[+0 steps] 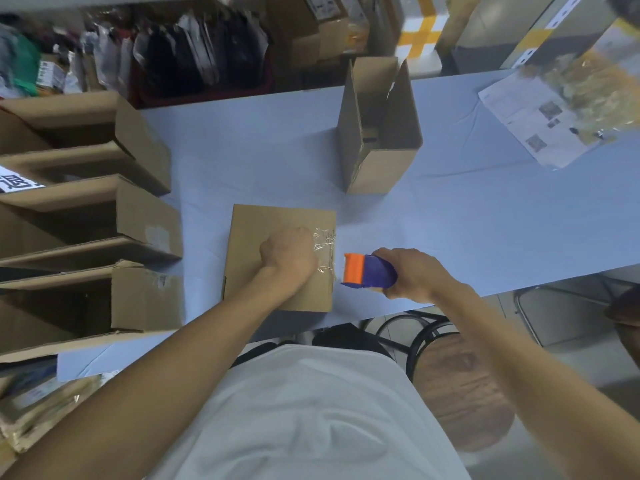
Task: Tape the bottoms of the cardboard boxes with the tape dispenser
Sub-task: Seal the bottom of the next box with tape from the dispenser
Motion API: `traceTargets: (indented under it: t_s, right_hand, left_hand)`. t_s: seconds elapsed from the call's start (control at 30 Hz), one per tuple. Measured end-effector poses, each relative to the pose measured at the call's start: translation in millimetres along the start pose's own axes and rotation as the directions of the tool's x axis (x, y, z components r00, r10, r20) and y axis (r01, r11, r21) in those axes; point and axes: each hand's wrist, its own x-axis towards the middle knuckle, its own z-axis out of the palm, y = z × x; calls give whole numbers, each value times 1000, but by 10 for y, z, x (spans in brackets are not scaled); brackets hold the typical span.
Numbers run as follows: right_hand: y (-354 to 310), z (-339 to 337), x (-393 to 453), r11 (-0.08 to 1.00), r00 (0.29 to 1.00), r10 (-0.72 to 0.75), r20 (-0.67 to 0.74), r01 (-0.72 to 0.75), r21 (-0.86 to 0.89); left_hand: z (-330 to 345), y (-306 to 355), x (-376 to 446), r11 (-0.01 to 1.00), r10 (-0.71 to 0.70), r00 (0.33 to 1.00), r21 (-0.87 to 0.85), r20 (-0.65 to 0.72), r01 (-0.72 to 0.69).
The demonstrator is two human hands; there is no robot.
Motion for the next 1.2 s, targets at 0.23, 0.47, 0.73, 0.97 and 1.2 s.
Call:
traceTargets:
  t_s: [0.23,0.47,0.73,0.97,1.2]
  right_hand:
    - [-256,-54,127,990,990,98,104,-86,-115]
    - [-148,-151,-23,978,979,205,-16,-205,-23]
    - [-115,-16,-252,978,964,117,-239,-70,197]
    - [-208,-77,-360,970,934,-54,-353,133,205]
    - [-290,-208,-295,968,928,-116,-354,185,169]
  left_hand:
    - [93,-79,27,877,439,878,-302,190,-374]
    - [131,-68,15,828,558,788,-110,259,-550]
    - [96,-46,113,848,510,859,-142,-43,-511]
    - [4,-44,84,514,238,943,-854,232,81]
    - [-27,-91,32,247,288,891,-926,350,284]
